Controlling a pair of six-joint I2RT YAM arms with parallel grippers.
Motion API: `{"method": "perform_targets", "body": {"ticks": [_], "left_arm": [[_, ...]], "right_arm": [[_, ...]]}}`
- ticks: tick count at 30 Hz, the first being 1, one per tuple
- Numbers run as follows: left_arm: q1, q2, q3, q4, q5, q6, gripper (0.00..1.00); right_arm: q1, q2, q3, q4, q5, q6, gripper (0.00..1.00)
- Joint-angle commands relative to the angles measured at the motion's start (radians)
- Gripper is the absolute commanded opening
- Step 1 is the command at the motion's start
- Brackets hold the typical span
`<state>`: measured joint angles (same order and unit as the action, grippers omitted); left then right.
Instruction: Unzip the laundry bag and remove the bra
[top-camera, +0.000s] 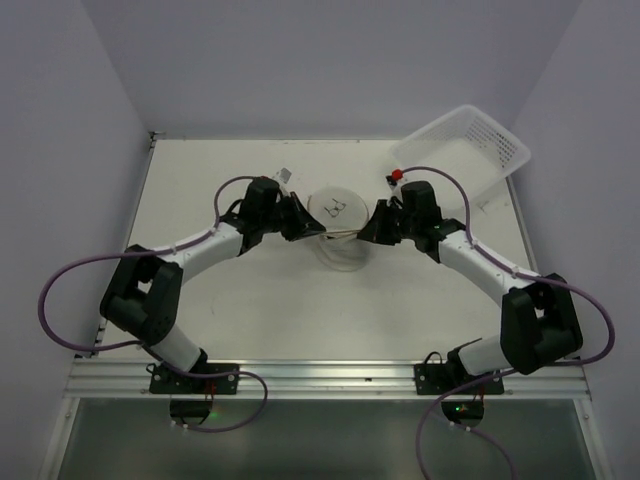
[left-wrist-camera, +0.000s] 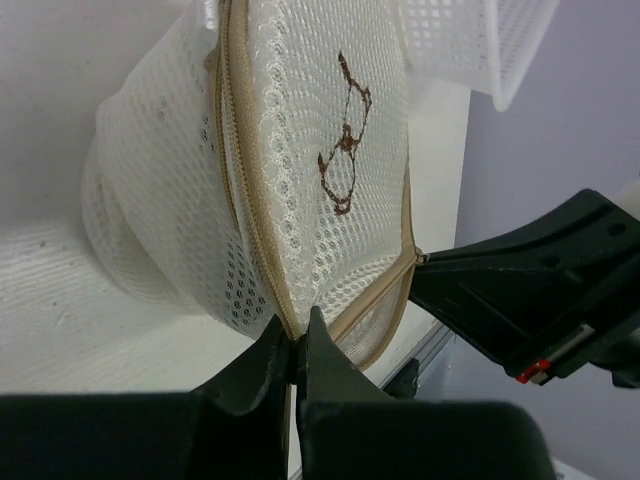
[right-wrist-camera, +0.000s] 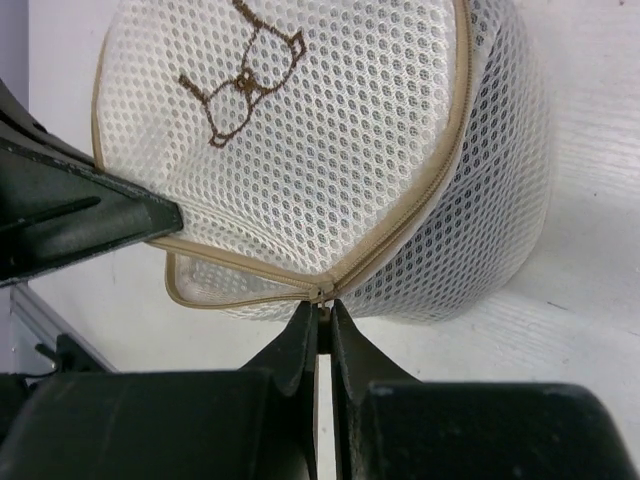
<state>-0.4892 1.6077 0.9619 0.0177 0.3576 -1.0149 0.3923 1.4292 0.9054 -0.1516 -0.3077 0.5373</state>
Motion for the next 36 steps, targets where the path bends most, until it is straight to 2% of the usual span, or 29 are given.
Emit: {"method": "perform_targets", "body": {"ticks": [1, 4, 7, 11, 13, 14, 16, 17, 19, 23, 24, 29, 36], "left_arm": [[0.101, -0.016, 0.015, -0.120, 0.021, 0.186, 0.00], [0.126, 0.030, 0.086, -0.148, 0.093, 0.275, 0.00], [0.126, 0.113, 0.239, -0.215, 0.132, 0.370, 0.00], [0.129, 0.254, 0.454, -0.284, 0.142, 0.415, 0.00], [0.132, 0.296, 0.566, -0.303, 0.129, 0.417, 0.09], [0.133, 0.334, 0.598, -0.333, 0.116, 0.412, 0.25], [0.136, 0.350, 0.655, -0.361, 0.115, 0.398, 0.41], [0.136, 0.341, 0.652, -0.361, 0.110, 0.382, 0.54], [0.136, 0.305, 0.588, -0.354, 0.087, 0.358, 0.61], [0.136, 0.137, 0.417, -0.303, -0.003, 0.290, 0.88], [0.136, 0.112, 0.385, -0.292, -0.003, 0.276, 0.91], [0.087, 0.038, 0.255, -0.227, 0.058, 0.210, 0.92], [0.009, 0.072, 0.241, -0.177, 0.067, 0.170, 0.89]], "right_arm": [[-0.092, -0.039, 0.003, -0.072, 0.099, -0.075, 0.00], [-0.089, -0.033, 0.006, -0.066, 0.035, -0.082, 0.00], [-0.061, -0.030, 0.012, -0.037, -0.059, -0.047, 0.00], [0.026, -0.013, 0.050, -0.017, -0.080, 0.004, 0.00], [0.086, 0.010, 0.087, -0.003, -0.073, 0.036, 0.00], [0.101, 0.019, 0.101, 0.004, -0.070, 0.049, 0.00], [0.134, 0.043, 0.130, 0.024, -0.059, 0.085, 0.00], [0.138, 0.049, 0.135, 0.040, -0.053, 0.096, 0.00], [0.141, 0.060, 0.144, 0.055, -0.036, 0.115, 0.00], [0.143, 0.086, 0.155, 0.064, -0.008, 0.101, 0.00], [0.143, 0.092, 0.159, 0.066, -0.011, 0.098, 0.00], [0.161, 0.120, 0.156, 0.078, -0.030, 0.079, 0.00], [0.187, 0.120, 0.130, 0.075, -0.016, 0.056, 0.00]]}}
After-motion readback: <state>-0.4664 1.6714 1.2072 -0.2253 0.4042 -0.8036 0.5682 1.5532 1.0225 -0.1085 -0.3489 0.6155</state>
